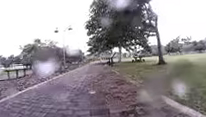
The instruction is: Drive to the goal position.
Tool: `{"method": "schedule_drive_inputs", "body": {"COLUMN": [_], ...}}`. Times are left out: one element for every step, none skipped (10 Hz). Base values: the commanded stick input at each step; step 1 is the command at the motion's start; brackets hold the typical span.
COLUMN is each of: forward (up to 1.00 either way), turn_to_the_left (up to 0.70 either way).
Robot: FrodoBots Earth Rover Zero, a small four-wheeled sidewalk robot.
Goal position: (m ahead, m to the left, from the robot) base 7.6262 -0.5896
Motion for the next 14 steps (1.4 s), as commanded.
{"method": "schedule_drive_inputs", "body": {"forward": [0.70, 0.70, 0.70, 0.70, 0.70, 0.70, 0.70, 0.70, 0.70, 0.70, 0.70, 0.70, 0.70, 0.70], "turn_to_the_left": [0.00, 0.00, 0.00, 0.00, 0.00, 0.00, 0.00, 0.00, 0.00, 0.00, 0.00, 0.00, 0.00, 0.00]}}
